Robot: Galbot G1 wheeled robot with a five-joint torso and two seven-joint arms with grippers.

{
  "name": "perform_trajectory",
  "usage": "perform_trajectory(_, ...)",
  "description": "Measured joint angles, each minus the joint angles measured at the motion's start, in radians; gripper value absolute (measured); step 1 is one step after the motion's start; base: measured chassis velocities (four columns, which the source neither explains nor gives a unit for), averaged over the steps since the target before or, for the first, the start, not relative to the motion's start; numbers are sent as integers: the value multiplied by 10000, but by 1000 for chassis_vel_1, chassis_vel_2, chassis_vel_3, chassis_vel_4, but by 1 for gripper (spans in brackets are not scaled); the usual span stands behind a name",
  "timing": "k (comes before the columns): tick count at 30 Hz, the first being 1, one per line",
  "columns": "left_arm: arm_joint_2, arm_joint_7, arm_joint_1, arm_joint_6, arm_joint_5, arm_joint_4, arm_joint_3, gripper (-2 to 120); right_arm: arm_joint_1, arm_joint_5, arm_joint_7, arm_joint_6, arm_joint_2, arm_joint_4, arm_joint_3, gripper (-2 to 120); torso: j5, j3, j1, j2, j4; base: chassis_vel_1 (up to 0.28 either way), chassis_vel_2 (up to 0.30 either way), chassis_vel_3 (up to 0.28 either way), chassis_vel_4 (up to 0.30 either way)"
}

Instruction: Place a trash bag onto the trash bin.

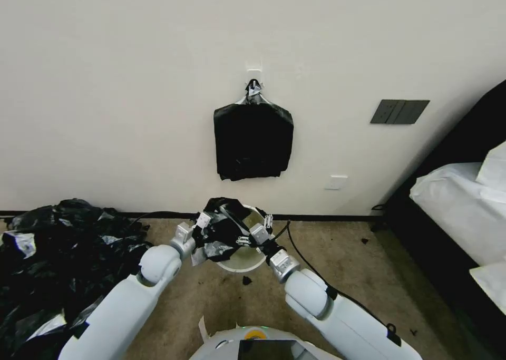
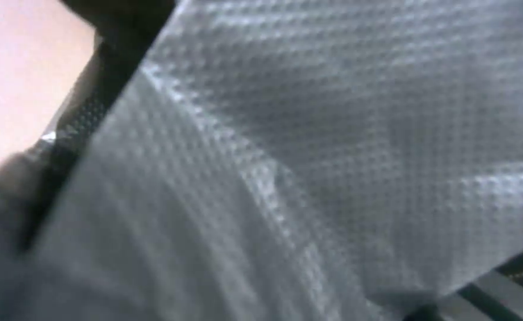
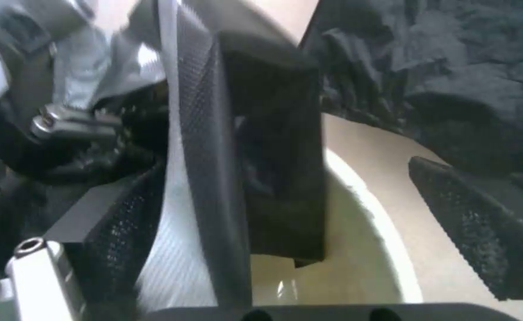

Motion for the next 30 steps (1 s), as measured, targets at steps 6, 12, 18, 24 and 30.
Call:
perform_trajectory(6,52,46,304,-373,1314,-187,4,1,194,-340,-171,76,280,-373,-14,81,1,0,0,0,1,0,0,0,0)
perform_trajectory(12,10,42,400,-120,1406,-279,-44,1,67,-1348,-641,563,322,-548,125,63,0,0,0,-1,-1,0,0,0,0)
perform_trajectory(18,-74,-12,467,330,1314,-361,-58,1,-158,-2819,-1123,1616,327,-698,442,39,0,0,0,0,-2,0,0,0,0)
perform_trajectory(24,-91,-22,461,538,1281,-358,-56,1,-268,-3235,-1172,2149,377,-701,489,20,0,0,0,0,-1,0,0,0,0)
perform_trajectory(30,-55,117,466,564,1266,-341,-60,1,-226,-3044,-1174,2295,495,-840,481,0,0,0,0,0,-1,0,0,0,0)
